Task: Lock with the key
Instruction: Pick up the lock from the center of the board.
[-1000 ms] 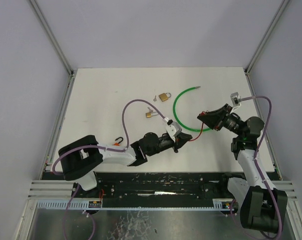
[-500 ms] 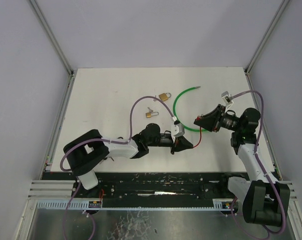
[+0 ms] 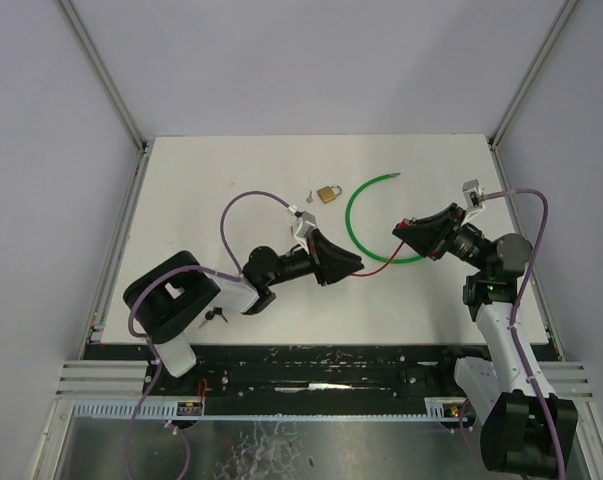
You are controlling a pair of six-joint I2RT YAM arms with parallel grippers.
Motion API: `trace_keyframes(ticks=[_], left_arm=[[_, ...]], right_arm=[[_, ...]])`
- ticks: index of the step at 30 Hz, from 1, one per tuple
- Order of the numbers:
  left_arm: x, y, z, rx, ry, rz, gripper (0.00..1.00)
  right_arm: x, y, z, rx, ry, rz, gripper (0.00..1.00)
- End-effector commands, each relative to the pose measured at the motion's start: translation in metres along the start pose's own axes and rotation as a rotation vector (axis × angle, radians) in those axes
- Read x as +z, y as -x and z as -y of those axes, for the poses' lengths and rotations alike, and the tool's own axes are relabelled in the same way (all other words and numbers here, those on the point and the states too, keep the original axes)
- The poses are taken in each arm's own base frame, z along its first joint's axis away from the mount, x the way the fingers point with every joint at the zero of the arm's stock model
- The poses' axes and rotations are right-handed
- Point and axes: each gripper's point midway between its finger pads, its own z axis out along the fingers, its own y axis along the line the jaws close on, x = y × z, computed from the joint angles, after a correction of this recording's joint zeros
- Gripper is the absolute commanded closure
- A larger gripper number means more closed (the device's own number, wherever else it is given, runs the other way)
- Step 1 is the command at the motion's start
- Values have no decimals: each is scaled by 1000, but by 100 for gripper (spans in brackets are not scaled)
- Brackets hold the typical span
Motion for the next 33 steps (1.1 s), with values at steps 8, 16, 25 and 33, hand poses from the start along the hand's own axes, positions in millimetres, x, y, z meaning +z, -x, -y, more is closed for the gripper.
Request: trace_keyframes(ticks=[8,16,25,33], left_arm=[[-62,129,21,-155,204,590,7],[-109,144,7,-313,340,768,6],[-76,108,10,-413,388,746,19],[-26,108,-10,-449,459,822,31]], right_arm=[[-14,82,0,149,-77,342,100],[-19,144,6,309,-11,555,100],[-22,185,41,347,-96,710,100],[-20,164,56,450,-147,718,100]])
